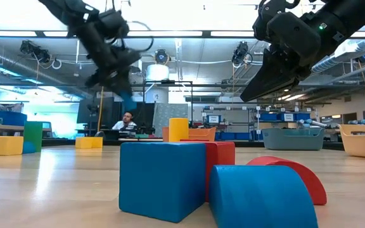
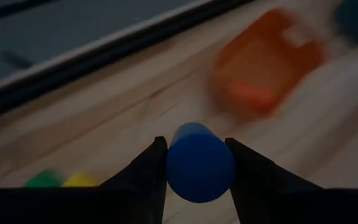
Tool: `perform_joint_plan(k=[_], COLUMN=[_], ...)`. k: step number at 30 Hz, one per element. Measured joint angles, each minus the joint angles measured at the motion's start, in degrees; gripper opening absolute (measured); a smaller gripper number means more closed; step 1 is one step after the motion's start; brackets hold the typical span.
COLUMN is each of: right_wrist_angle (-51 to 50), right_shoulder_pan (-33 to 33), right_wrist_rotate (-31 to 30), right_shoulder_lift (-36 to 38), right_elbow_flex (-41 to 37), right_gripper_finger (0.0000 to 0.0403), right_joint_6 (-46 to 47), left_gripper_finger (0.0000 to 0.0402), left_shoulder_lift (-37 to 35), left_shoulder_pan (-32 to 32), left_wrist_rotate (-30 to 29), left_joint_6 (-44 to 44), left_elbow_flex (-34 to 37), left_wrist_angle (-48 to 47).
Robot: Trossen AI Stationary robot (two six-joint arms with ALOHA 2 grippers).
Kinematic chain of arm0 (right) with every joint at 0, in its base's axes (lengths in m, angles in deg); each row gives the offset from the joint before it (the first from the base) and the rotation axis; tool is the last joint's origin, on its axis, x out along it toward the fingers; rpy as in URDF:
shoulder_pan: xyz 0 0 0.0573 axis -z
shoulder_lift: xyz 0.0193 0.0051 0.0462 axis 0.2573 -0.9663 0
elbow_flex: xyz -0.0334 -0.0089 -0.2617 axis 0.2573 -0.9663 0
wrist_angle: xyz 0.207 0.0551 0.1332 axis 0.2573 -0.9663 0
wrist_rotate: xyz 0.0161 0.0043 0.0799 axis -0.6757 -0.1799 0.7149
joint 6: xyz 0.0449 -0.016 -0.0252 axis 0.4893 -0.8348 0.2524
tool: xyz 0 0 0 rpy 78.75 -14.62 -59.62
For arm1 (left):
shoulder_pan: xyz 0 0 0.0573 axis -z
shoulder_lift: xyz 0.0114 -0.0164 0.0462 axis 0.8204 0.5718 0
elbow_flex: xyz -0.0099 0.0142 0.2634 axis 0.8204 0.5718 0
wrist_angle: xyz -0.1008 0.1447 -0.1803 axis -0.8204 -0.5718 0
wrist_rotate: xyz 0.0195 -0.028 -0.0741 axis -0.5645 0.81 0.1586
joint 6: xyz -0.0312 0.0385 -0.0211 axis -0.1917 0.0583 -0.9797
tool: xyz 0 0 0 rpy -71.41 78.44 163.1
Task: Sort blocks by size
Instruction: Put the blue cylinder block into the orange bin, then put the red half circle block into the blue bin
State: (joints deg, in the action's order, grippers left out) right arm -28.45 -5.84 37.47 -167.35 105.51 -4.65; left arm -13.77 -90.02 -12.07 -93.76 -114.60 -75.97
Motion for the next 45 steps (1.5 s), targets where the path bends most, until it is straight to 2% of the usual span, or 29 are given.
perform_joint_plan(k=[7, 12, 17, 20, 26, 31, 37, 45], right_wrist_angle=[0.1, 0.2, 0.5, 0.5, 0.5, 0.4, 0.4, 0.5], right_shoulder_pan=[0.0, 0.0, 0.0, 0.0, 0.0, 0.0, 0.0, 0.0], right_wrist_rotate=[0.0, 0.0, 0.0, 0.1, 1.0, 1.0, 1.0, 1.1], right_shoulder_lift=[0.0, 0.0, 0.0, 0.0, 0.0, 0.0, 0.0, 0.0], right_elbow_flex=[0.0, 0.0, 0.0, 0.0, 0.0, 0.0, 0.0, 0.0], right_gripper_finger=[0.0015, 0.0023, 0.0019, 0.0015, 0.0021, 0.002, 0.0016, 0.0021], right_joint_6=[0.0, 0.0, 0.0, 0.0, 0.0, -0.3, -0.7, -0.9], left_gripper_finger=[0.0142, 0.0142, 0.0142, 0.0142, 0.0148, 0.0176, 0.0214, 0.0224], left_shoulder_lift=[7.1, 16.1, 26.1, 31.9, 39.9, 43.0, 43.0, 42.0], left_shoulder_pan=[4.6, 6.1, 6.3, 6.3, 6.2, 6.2, 6.1, 5.8], left_wrist_rotate=[1.2, 1.5, 5.7, 6.1, 6.7, 6.8, 6.7, 6.7], left_joint_6=[-0.2, 0.4, 1.5, 1.5, 1.6, 1.7, 1.8, 3.6], left_elbow_flex=[-7.8, -15.1, -22.3, -26.3, -31.2, -32.4, -32.4, -35.4], left_wrist_angle=[3.5, 3.6, 3.5, 3.4, 3.6, 3.6, 4.8, 4.2])
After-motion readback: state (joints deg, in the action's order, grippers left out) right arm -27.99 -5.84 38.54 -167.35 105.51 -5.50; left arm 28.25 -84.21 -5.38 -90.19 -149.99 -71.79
